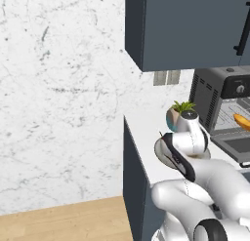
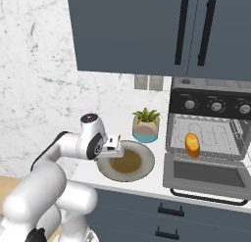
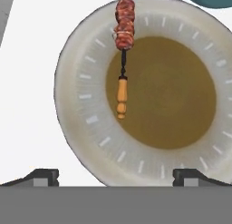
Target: Pick up the kebab skewer and baguette bread, and place them inside the toaster oven. Close the toaster oven door and start by setting the timer.
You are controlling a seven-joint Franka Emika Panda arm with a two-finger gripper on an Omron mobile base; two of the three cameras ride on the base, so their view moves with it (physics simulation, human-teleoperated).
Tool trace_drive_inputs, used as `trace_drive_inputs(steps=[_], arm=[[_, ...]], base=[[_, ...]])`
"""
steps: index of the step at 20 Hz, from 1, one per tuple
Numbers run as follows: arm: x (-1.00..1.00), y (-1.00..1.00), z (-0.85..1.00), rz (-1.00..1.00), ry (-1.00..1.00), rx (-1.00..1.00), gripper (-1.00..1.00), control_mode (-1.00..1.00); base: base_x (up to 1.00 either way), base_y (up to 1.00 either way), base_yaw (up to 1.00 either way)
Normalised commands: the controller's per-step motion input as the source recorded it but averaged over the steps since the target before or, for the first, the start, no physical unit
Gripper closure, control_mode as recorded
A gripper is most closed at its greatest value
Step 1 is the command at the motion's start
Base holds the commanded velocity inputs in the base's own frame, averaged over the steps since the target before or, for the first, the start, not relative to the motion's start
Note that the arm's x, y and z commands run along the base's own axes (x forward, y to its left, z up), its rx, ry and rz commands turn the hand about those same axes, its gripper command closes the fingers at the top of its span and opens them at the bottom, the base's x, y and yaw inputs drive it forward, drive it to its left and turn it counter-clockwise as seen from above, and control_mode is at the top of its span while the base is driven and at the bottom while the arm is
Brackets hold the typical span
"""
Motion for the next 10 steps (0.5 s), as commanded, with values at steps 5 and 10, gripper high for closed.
trace_drive_inputs(steps=[5, 10], arm=[[0.18, 0.00, -0.34, -0.04, 0.02, 0.01, -1.00, -1.00], [0.20, -0.02, -0.29, -0.03, 0.00, 0.01, -1.00, -1.00]], base=[[0.00, 0.00, 0.00], [0.00, 0.00, 0.00]])
